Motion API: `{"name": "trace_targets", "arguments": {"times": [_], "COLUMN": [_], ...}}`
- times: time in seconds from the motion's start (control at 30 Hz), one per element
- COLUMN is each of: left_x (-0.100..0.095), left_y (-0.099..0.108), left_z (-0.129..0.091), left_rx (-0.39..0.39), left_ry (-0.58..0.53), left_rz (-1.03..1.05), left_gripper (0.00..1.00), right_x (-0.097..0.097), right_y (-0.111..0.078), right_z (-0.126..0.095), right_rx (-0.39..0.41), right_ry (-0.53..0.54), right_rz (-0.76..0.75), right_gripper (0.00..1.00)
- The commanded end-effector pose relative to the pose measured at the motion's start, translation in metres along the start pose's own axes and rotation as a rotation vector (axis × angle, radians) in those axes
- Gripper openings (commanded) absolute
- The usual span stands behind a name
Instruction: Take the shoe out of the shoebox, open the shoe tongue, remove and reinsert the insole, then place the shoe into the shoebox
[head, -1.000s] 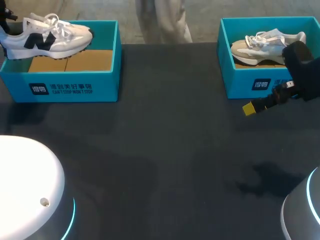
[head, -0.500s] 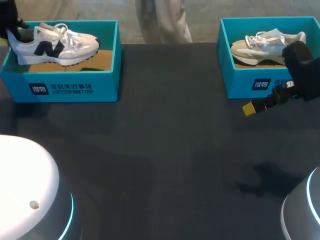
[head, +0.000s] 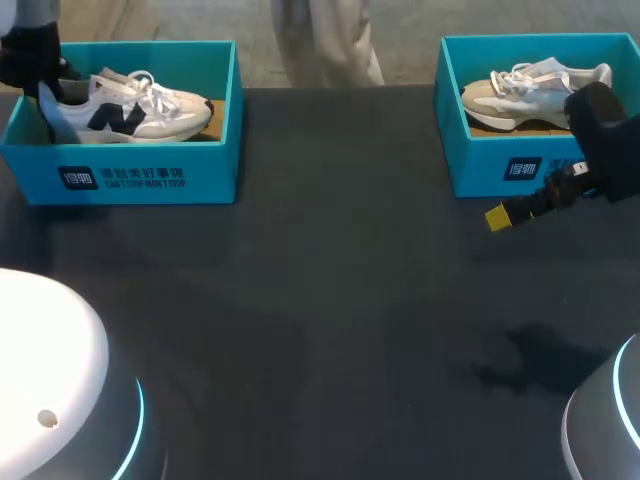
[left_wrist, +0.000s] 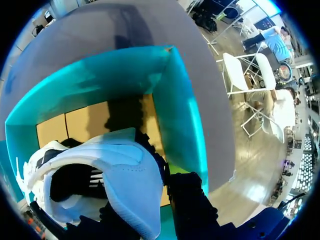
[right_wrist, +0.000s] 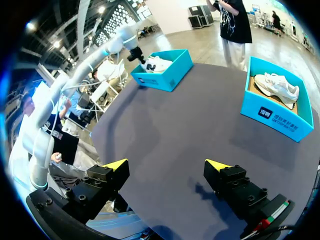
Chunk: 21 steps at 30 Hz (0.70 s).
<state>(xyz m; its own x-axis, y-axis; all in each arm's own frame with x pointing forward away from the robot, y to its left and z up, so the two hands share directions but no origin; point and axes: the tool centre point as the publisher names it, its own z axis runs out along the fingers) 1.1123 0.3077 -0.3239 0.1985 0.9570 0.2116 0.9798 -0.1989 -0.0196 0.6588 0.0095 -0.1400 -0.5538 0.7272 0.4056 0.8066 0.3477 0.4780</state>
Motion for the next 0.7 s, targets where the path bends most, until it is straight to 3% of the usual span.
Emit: {"name": "trace_targets", "arguments": {"times": [0.03,0.7], "left_x": [0.0,0.0], "left_y": [0.007,0.002], "left_z": [0.005,0.015], "left_rx": [0.012,0.03], "left_ry": [-0.006,-0.034], "left_rz": [0.0,0.001], "left_gripper": [0.0,0.0], "right_x": [0.0,0.0], "right_y": [0.003,0.003], "right_z": [0.002,0.002], "right_rx": [0.005,0.005], "right_ry": [-0.001,-0.001], "right_rz": [0.003,0.003], "right_gripper": [1.0,1.0]}}
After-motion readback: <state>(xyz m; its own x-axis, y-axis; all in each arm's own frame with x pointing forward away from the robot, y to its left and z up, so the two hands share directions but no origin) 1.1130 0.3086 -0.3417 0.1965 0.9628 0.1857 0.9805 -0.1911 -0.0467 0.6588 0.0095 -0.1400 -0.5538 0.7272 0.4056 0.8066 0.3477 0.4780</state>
